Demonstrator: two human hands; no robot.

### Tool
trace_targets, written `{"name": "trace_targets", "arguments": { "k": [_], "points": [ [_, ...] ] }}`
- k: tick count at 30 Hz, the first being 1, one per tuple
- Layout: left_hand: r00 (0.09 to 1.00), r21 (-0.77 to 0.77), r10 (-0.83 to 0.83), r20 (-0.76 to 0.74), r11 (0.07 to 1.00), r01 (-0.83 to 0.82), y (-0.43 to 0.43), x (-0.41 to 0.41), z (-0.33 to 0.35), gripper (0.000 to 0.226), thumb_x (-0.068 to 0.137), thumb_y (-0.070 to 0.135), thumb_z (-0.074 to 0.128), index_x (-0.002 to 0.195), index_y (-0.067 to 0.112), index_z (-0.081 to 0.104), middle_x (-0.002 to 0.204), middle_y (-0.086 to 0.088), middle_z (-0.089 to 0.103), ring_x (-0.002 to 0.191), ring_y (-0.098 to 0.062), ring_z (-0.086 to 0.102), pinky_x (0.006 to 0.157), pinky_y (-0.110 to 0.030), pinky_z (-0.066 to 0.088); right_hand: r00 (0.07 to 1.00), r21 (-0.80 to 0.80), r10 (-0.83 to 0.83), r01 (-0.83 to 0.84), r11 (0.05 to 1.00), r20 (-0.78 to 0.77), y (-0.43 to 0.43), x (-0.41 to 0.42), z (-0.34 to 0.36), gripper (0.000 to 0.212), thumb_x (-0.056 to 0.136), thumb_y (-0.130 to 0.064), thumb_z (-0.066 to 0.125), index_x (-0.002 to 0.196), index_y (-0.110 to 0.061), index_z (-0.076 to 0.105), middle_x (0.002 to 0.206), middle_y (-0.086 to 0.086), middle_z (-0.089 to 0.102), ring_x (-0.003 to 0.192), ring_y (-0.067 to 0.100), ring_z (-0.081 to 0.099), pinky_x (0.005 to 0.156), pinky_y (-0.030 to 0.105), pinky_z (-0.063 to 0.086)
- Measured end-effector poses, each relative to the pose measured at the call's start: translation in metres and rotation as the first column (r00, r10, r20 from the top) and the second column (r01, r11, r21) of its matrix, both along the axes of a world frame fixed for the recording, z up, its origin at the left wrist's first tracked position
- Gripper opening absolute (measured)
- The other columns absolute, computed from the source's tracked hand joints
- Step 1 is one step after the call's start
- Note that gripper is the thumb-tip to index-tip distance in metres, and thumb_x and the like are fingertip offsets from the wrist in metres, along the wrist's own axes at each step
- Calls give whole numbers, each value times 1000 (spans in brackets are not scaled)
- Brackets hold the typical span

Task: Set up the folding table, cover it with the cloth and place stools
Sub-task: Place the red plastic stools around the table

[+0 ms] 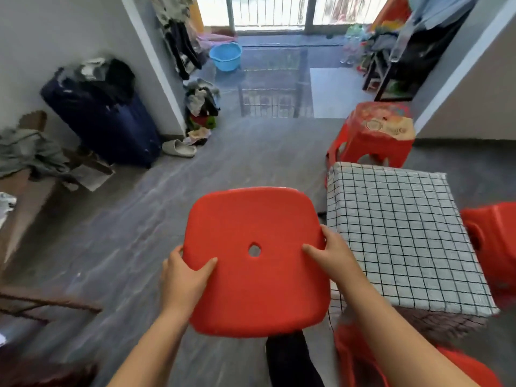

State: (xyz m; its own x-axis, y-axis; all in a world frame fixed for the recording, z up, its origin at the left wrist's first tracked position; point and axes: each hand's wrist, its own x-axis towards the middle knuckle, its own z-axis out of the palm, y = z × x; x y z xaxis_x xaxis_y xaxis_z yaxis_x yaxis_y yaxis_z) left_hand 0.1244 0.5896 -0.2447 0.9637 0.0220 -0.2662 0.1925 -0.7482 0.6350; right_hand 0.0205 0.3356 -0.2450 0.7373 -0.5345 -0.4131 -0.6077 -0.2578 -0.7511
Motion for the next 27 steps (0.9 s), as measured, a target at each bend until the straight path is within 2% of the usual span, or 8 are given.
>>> {"name": "trace_targets", "arguments": {
  "k": [6, 9, 11, 13, 16, 20, 25, 27],
  "points": [
    [994, 5, -46, -103, 999, 47, -77, 103, -59, 74, 73, 34, 78, 132, 5, 44, 125, -24, 51, 118, -35, 49, 101, -42, 38, 997, 80, -66, 69, 994, -47, -70, 89, -60, 47, 66, -30, 62, 110, -14, 60, 102, 7, 66, 91, 23, 64, 83, 43, 52],
    [981, -13, -59, -186, 998, 58, -107, 151, -97, 74, 75, 32, 76, 134, 5, 42, 130, -23, 49, 120, -34, 48, 101, -40, 38, 994, 106, -55, 65, 992, -97, -97, 129, -102, 43, 74, -18, 67, 115, -11, 58, 103, 6, 66, 91, 22, 63, 77, 32, 49],
    [965, -43, -71, -253, 997, 62, -122, 179, -124, 75, 74, 35, 77, 134, 5, 43, 131, -21, 50, 120, -33, 49, 100, -40, 39, 990, 109, -66, 80, 991, -124, -111, 152, -132, 54, 67, -29, 65, 117, -13, 57, 105, 9, 65, 93, 25, 62, 78, 33, 48],
    [944, -86, -66, -324, 995, 40, -133, 205, -150, 85, 63, 47, 76, 131, 9, 44, 130, -18, 53, 116, -30, 53, 99, -44, 43, 985, 108, -57, 75, 991, -161, -121, 172, -161, 64, 60, -38, 60, 121, -16, 55, 109, 11, 62, 97, 26, 61, 84, 35, 49],
    [914, -89, -67, -401, 995, 34, -143, 240, -195, 95, 52, 58, 70, 131, 12, 42, 129, -14, 53, 112, -28, 56, 97, -47, 45, 980, 115, -62, 85, 990, -188, -133, 200, -208, 67, 62, -43, 60, 124, -16, 53, 113, 11, 60, 101, 25, 60, 91, 42, 49],
    [890, -98, -93, -446, 994, 55, -147, 276, -265, 105, 44, 66, 66, 132, 15, 40, 131, -12, 51, 114, -26, 56, 97, -49, 45, 972, 116, -81, 109, 987, -220, -143, 232, -266, 67, 65, -40, 60, 126, -14, 52, 115, 13, 60, 104, 27, 59, 94, 44, 47],
    [867, -119, -150, -475, 987, 106, -165, 302, -308, 97, 59, 54, 70, 139, 12, 34, 136, -10, 44, 120, -25, 51, 102, -47, 42, 955, 126, -135, 173, 977, -263, -152, 255, -321, 62, 74, -38, 66, 128, -13, 51, 118, 14, 59, 106, 28, 59, 95, 45, 47],
    [848, -135, -165, -504, 985, 111, -167, 306, -325, 102, 55, 59, 69, 140, 14, 34, 138, -8, 45, 120, -23, 52, 102, -47, 42, 948, 127, -147, 189, 974, -283, -151, 258, -334, 57, 79, -31, 68, 130, -13, 50, 120, 14, 57, 106, 28, 58, 95, 44, 47]
  ]
}}
